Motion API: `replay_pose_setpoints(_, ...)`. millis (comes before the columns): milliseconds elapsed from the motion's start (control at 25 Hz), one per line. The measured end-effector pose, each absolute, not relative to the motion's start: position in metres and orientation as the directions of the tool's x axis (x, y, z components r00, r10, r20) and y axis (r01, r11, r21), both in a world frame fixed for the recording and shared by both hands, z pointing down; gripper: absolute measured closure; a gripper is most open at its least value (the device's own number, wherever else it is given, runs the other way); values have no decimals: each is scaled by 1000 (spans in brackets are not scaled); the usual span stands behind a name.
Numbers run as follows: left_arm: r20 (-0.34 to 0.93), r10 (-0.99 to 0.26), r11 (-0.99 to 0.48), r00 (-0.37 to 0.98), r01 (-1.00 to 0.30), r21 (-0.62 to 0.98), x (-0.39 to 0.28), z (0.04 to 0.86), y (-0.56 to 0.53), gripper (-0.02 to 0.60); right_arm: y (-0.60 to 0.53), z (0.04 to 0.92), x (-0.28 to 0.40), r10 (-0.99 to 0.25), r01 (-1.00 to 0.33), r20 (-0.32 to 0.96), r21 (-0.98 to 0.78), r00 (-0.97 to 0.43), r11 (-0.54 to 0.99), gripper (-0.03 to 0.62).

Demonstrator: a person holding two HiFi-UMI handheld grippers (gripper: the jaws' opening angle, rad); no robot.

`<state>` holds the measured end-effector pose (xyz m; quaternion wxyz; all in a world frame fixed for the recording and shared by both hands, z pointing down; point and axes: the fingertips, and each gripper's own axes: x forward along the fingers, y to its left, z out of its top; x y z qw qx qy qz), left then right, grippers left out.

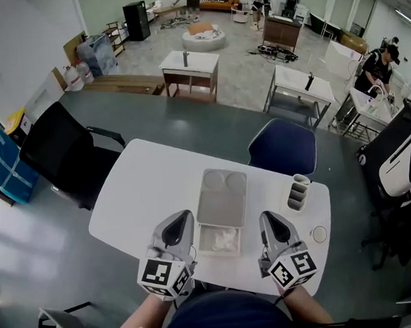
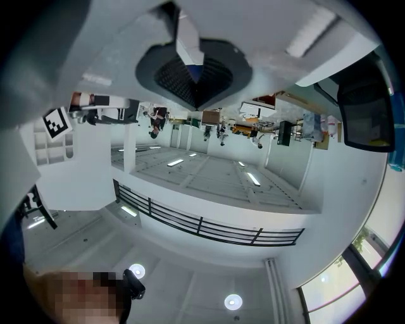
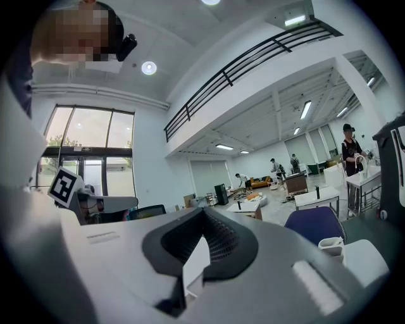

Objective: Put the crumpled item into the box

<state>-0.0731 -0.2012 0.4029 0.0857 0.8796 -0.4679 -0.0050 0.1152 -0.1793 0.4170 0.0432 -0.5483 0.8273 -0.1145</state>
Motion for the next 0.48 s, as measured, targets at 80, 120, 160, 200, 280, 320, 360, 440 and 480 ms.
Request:
replay_pose_setpoints(80, 74, -822, -550, 565, -821, 157, -72, 403, -201, 580, -178, 417, 115, -917, -898, 56, -236, -395, 373, 592)
replay_pose_setpoints(120, 74, -821, -551, 566, -820, 156, -72, 403, -201, 580, -178, 417, 115, -917, -898, 57, -235, -395, 372, 592)
replay_pose_setpoints(160, 75, -820, -553, 568, -819, 156, -72, 403, -201, 580, -178, 417, 114, -917, -898, 58, -235, -395, 372, 592)
replay_pose_setpoints(200, 76, -818, -555, 570, -817, 156, -72, 403, -201, 580, -177, 417, 113, -917, -898, 59, -234, -395, 372, 592)
replay_pose_setpoints(280, 76, -816, -558, 573, -815, 156, -73, 404, -200, 580, -176, 417, 111, -917, -899, 60, -233, -395, 372, 592)
replay_pose_setpoints(320, 77, -815, -559, 574, -814, 157, -74, 405, -199, 580, -175, 418, 110, -917, -899, 61, -232, -395, 372, 592)
replay_pose_setpoints(360, 79, -814, -559, 575, -814, 158, -75, 406, -198, 580, -174, 418, 109, -917, -899, 62, -232, -395, 372, 592)
replay_pose_setpoints(440, 82, -813, -560, 577, -813, 159, -76, 408, -198, 580, -173, 420, 107, -916, -899, 64, -229, -396, 373, 592)
replay_pose_setpoints(480, 84, -812, -561, 577, -812, 160, -77, 409, -197, 580, -173, 420, 106, -916, -899, 65, -228, -396, 373, 592)
